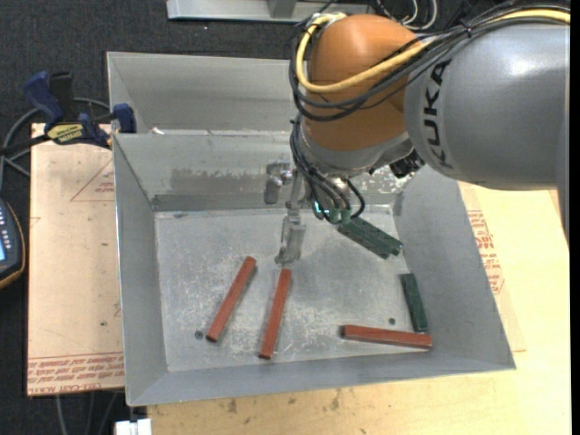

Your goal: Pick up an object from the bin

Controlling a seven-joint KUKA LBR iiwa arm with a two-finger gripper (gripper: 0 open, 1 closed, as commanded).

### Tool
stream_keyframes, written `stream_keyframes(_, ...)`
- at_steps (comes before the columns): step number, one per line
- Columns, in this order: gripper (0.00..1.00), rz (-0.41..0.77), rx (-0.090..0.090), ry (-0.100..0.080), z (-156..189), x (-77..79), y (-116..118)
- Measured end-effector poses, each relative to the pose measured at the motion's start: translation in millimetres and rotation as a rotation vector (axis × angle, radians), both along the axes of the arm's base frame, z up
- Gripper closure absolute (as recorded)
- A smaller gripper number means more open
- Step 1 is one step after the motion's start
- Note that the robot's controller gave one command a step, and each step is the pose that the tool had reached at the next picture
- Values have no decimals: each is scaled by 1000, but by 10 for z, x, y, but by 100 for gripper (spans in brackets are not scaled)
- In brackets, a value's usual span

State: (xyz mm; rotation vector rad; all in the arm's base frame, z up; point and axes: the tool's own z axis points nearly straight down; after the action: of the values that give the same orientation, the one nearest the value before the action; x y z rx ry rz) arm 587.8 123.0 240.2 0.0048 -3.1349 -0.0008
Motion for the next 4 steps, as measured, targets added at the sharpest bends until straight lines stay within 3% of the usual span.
stream_keyframes(1,0,426,2,-1,-1465,-375,17)
stream_keyframes(2,0,493,2,-11,-1673,-944,-267)
stream_keyframes(3,100,494,3,-8,-1671,-940,-256)
stream_keyframes(4,0,493,3,-18,-1660,-916,-253)
